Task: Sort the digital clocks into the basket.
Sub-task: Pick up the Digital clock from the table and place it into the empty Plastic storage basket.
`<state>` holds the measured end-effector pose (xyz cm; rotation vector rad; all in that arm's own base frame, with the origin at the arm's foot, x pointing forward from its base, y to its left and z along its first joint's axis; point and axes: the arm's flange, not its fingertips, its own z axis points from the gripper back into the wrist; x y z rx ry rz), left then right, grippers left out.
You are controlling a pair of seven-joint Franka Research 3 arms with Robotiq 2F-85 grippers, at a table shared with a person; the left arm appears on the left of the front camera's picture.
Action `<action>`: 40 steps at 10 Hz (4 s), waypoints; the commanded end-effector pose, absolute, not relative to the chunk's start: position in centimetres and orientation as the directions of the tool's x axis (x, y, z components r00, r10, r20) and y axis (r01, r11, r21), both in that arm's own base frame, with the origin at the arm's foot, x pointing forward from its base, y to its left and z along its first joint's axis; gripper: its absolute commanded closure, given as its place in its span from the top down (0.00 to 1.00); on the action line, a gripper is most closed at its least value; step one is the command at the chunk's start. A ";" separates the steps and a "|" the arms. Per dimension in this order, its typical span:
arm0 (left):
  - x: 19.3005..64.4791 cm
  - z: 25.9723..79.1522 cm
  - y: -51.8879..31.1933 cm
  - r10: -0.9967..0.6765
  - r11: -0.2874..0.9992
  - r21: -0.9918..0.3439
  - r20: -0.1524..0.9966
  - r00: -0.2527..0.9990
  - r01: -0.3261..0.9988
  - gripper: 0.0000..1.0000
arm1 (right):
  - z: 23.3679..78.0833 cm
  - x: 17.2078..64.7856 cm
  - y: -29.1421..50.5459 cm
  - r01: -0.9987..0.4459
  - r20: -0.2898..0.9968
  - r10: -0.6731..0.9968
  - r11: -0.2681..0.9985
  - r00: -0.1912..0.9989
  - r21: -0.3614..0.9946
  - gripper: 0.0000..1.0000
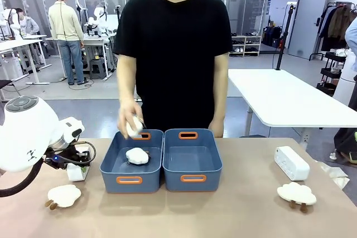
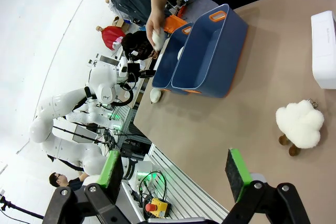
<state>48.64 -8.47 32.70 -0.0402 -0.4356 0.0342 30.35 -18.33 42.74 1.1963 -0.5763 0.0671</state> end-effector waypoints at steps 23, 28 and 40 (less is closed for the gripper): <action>44.8 49.2 -38.2 0.002 0.994 -0.095 0.473 0.881 0.048 0.51 | 42.9 30.5 -18.3 -0.360 0.467 -0.255 0.371 0.847 0.856 1.00; 48.5 42.6 -47.1 0.041 0.991 -0.133 0.502 0.864 0.030 0.51 | 42.9 30.5 -18.3 -0.360 0.467 -0.255 0.371 0.847 0.856 1.00; 49.0 40.7 -44.9 0.039 0.995 -0.102 0.420 0.907 0.004 0.74 | 42.9 30.5 -18.3 -0.360 0.467 -0.255 0.371 0.847 0.856 1.00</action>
